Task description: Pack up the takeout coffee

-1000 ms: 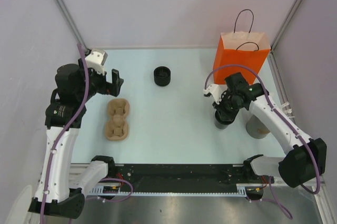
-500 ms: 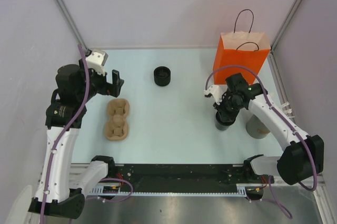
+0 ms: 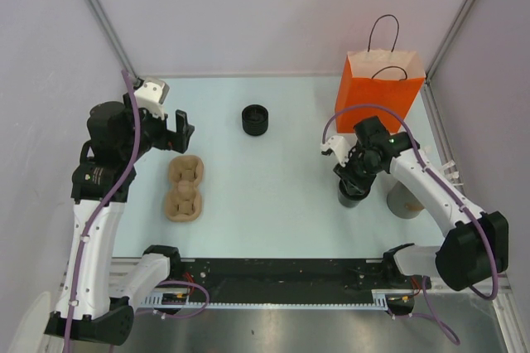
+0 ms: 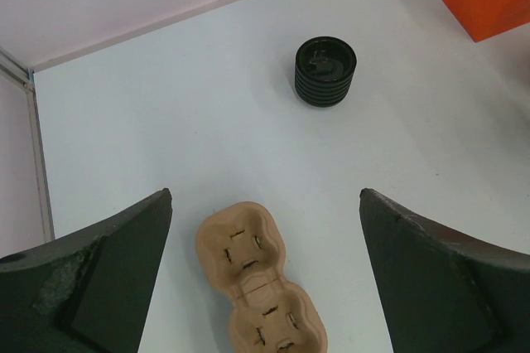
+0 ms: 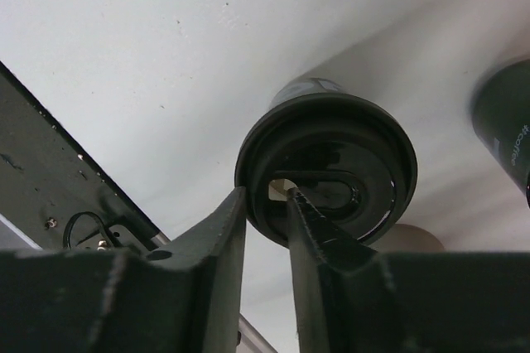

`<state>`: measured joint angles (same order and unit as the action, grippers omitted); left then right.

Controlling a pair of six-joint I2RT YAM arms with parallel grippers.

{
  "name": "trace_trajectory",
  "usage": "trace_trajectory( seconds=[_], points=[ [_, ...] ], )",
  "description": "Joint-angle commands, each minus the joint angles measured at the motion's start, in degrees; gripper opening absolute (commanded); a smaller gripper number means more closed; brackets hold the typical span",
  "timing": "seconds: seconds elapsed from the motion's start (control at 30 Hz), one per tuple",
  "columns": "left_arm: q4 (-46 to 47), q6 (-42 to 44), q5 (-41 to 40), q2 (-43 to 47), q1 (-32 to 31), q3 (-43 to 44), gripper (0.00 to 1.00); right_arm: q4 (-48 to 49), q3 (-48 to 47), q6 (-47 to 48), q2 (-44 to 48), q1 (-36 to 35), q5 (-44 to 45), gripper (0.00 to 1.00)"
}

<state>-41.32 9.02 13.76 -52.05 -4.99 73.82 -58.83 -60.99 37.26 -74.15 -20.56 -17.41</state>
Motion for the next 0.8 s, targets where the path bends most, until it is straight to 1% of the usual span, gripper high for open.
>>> trace_trajectory(
  seconds=[0.0,0.07,0.13,0.17,0.23,0.27,0.3,0.37,0.47,0.53,0.63,0.67,0.73,0.77],
  points=[
    [0.28,-1.19,0.83,0.9,0.69,-0.08,1.0,0.21,-0.35,0.63,2.52,-1.06,0.62,0.37],
    [0.28,-1.19,0.92,0.81,0.77,-0.08,1.0,0.03,-1.32,0.54,3.57,-1.24,0.45,0.44],
    [0.28,-1.28,1.01,0.73,0.86,-0.08,1.0,-0.15,-2.46,0.36,4.36,-1.59,0.01,0.47],
    [0.28,-1.37,1.09,0.81,0.95,-0.08,1.0,-0.15,-3.94,0.36,5.32,-1.77,0.18,0.52],
    [0.28,-1.28,1.18,0.81,1.04,0.01,1.0,-0.15,-5.88,0.19,6.03,-2.03,0.8,0.57],
    [0.28,-1.46,1.27,0.73,1.04,0.09,1.0,-0.15,-8.33,0.19,6.38,-2.12,1.32,0.63],
    [0.28,-1.37,1.27,0.72,1.13,0.09,1.0,-0.06,-9.4,0.1,6.47,-2.12,1.59,0.65],
    [0.28,-1.46,1.36,0.72,1.21,0.09,1.0,0.12,-11.77,0.19,6.56,-2.12,2.55,0.71],
    [0.19,-1.46,1.62,0.81,1.3,0.09,1.0,2.83,-16.34,-0.43,6.47,-2.12,4.22,0.76],
    [0.19,-1.46,1.71,0.9,1.39,0.01,1.0,5.29,-19.51,-1.65,6.04,-2.12,5.97,0.77],
    [0.19,-1.46,1.89,0.9,1.65,0.01,1.0,12.05,-23.99,-5.16,4.28,-1.94,11.59,0.77],
    [0.27,-1.54,2.06,1.07,1.65,-0.17,1.0,15.29,-25.22,-6.31,3.58,-1.86,14.65,0.77],
    [0.28,-1.63,2.24,1.08,1.92,-0.17,1.0,17.95,-29.07,-8.77,0.78,-1.86,17.31,0.77],
    [0.36,-1.55,2.32,1.34,2.01,-0.34,1.0,20.74,-30.14,-9.47,-0.28,-2.03,20.63,0.77]
  ],
)
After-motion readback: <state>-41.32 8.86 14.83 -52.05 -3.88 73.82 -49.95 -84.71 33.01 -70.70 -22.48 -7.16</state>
